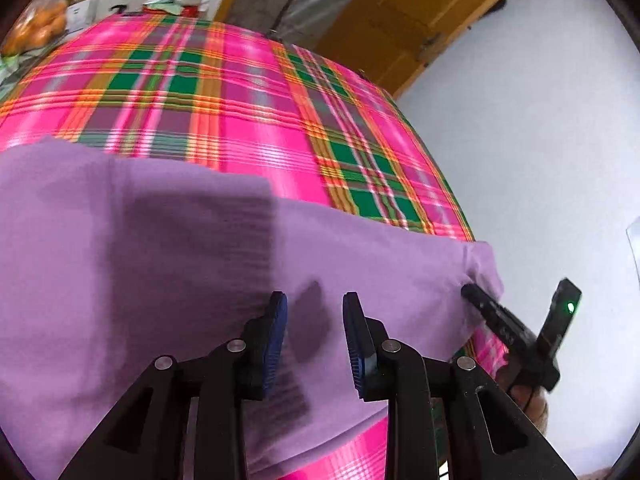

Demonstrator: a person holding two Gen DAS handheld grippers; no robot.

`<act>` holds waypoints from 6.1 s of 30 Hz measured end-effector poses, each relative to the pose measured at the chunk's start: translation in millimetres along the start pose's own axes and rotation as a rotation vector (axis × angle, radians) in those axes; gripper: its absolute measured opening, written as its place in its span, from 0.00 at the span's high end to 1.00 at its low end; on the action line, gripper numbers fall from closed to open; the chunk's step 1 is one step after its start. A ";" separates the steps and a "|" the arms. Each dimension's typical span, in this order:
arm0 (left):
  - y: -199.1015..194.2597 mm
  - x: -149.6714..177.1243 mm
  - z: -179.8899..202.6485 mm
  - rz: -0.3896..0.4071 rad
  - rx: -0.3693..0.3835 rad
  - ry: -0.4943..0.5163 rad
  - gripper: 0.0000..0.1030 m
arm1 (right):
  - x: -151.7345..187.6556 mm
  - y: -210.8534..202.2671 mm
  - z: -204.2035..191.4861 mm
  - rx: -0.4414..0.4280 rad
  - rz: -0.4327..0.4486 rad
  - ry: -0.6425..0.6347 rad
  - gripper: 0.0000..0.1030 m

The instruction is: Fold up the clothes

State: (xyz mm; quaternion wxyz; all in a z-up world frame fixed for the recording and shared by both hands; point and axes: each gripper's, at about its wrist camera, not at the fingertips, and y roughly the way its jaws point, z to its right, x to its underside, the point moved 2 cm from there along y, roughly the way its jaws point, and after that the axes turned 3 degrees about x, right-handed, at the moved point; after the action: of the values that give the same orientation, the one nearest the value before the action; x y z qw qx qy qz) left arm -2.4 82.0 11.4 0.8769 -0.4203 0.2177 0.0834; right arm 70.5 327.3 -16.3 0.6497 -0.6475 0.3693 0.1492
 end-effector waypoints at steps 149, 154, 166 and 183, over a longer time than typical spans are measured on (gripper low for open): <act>14.1 2.9 6.1 0.052 0.147 -0.084 0.70 | 38.0 -6.3 -145.8 -0.553 -0.096 -0.111 0.87; 10.5 -1.3 12.4 0.074 0.129 -0.054 0.70 | 40.2 -14.2 -151.5 -0.579 -0.112 -0.153 0.77; 24.5 -6.0 31.6 0.038 0.130 0.010 0.70 | 12.0 -42.9 -63.7 -0.392 0.057 -0.001 0.75; 35.3 10.5 17.5 -0.045 0.039 0.035 0.70 | 30.7 -19.2 -38.6 -0.254 -0.026 -0.058 0.93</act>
State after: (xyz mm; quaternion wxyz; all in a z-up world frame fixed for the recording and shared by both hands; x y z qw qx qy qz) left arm 0.9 117.5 -8.4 0.8827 -0.4092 0.2253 0.0520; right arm 93.4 279.6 -18.6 0.5749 -0.7246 0.3200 0.2051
